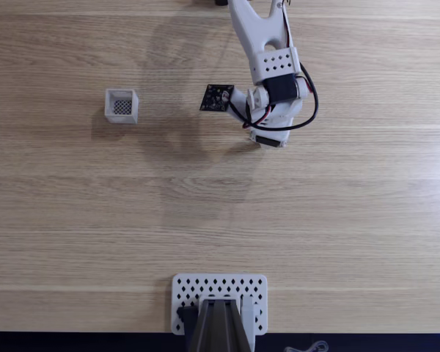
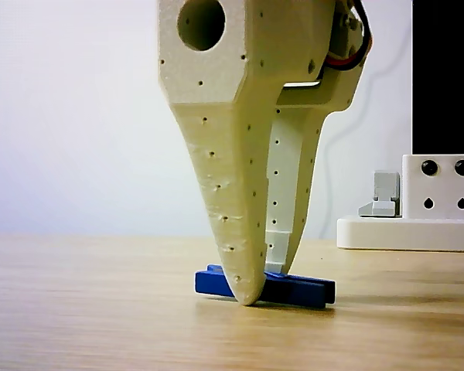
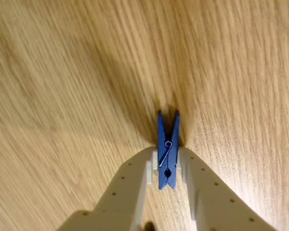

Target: Grasp a peg and put it in the crate.

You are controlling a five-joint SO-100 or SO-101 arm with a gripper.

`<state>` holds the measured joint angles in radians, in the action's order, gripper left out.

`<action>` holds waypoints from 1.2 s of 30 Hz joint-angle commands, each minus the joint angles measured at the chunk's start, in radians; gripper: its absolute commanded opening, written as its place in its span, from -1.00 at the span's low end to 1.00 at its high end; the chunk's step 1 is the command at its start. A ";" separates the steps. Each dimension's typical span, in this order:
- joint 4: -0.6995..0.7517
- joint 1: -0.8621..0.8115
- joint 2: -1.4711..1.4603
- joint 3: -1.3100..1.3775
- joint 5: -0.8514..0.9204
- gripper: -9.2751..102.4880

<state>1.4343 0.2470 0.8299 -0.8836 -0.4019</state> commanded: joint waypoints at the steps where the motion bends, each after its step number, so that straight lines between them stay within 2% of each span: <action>1: -0.009 -0.009 0.175 -0.060 0.138 -0.84; 4: -0.037 -0.021 0.313 -0.178 0.308 -0.84; 8: -0.146 -0.063 0.531 -0.407 0.514 -0.84; 17: -0.500 -0.176 1.017 -0.979 1.002 -0.84; 24: -0.716 -0.347 1.327 -1.364 1.315 -0.84; 30: -0.902 -0.529 1.509 -1.617 1.612 -0.84; 36: -1.204 -0.669 1.523 -1.767 1.781 -0.84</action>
<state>0.4142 -0.3467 2.2979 -2.6354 1.2993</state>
